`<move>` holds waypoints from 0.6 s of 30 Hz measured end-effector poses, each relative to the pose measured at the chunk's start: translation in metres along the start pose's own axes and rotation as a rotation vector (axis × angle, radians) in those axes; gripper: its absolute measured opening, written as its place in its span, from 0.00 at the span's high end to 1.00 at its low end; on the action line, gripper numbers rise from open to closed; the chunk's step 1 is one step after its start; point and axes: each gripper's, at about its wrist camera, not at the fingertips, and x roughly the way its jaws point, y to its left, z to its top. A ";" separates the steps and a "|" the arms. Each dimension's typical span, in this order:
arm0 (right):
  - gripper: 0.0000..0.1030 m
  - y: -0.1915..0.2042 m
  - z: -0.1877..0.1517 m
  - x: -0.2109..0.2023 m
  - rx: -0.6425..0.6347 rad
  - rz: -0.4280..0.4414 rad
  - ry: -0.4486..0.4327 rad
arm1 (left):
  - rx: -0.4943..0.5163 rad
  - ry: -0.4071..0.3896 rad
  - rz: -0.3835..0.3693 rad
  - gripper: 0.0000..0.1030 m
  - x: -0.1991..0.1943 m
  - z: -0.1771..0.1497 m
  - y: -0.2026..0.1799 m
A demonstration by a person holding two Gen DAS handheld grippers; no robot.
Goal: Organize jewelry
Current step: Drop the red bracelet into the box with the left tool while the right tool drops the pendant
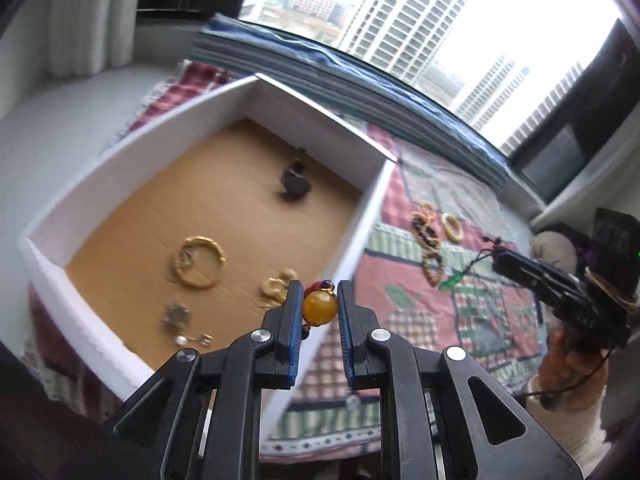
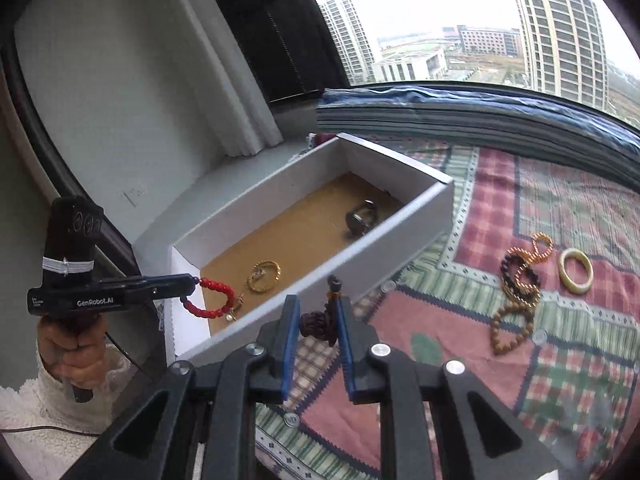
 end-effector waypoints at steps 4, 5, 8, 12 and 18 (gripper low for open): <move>0.82 0.028 0.029 0.046 -0.037 0.029 0.024 | -0.017 0.007 0.097 0.85 0.018 0.021 0.029; 0.82 0.033 0.035 0.059 -0.044 0.027 0.032 | -0.020 0.013 0.111 0.85 0.024 0.024 0.034; 0.82 0.041 0.049 0.102 -0.061 0.013 0.078 | -0.027 0.036 0.131 0.85 0.048 0.029 0.043; 0.82 0.043 0.059 0.153 -0.076 -0.038 0.143 | -0.036 0.068 0.136 0.85 0.071 0.029 0.054; 0.71 0.027 0.060 0.201 -0.030 -0.104 0.199 | 0.005 0.086 0.233 0.57 0.100 0.016 0.051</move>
